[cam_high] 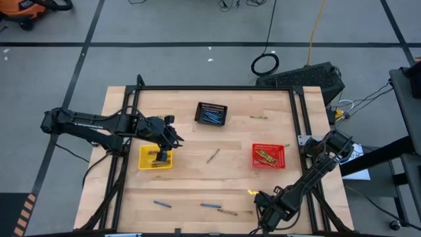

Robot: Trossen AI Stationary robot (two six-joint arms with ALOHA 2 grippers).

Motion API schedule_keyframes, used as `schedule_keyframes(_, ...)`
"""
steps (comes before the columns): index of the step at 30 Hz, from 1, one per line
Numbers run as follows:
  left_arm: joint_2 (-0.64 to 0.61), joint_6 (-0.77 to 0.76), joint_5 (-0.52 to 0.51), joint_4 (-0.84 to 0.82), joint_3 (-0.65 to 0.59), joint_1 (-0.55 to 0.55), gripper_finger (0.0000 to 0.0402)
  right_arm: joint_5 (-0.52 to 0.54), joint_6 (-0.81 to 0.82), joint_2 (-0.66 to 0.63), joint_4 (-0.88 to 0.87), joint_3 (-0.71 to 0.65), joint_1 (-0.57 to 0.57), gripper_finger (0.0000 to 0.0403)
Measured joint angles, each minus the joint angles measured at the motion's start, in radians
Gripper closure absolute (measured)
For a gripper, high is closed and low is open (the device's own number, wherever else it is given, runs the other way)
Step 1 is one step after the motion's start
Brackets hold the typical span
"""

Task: Sort crayons
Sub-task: Put the brown crayon into the yellow bin

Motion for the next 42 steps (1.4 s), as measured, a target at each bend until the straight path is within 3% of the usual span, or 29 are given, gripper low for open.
schedule_keyframes(6,0.000,0.000,0.000,-0.001,0.000,0.000,0.0301,0.023,0.017,0.041,-0.014,0.000,0.000,0.0309)
schedule_keyframes(13,0.000,0.000,0.000,-0.003,0.000,0.000,0.0301,0.021,0.028,0.071,-0.040,-0.001,-0.003,0.0390)
schedule_keyframes(23,0.000,0.000,-0.077,-0.002,0.000,0.000,0.0301,0.045,0.052,0.047,-0.013,-0.002,-0.004,0.0399)
schedule_keyframes(27,0.011,-0.008,-0.082,-0.002,0.000,0.000,0.0301,0.152,0.053,-0.017,0.012,-0.007,-0.002,0.0401)
schedule_keyframes(32,0.049,-0.052,-0.082,0.003,0.000,0.000,0.0301,0.406,0.027,-0.107,0.040,-0.007,-0.016,0.0402)
schedule_keyframes(39,0.126,-0.078,-0.057,0.060,0.000,0.000,0.0301,0.591,-0.179,-0.157,0.129,-0.005,-0.076,0.0402)
schedule_keyframes(42,0.159,-0.079,-0.010,0.112,0.000,0.000,0.0301,0.617,-0.250,-0.155,0.155,-0.005,-0.110,0.0402)
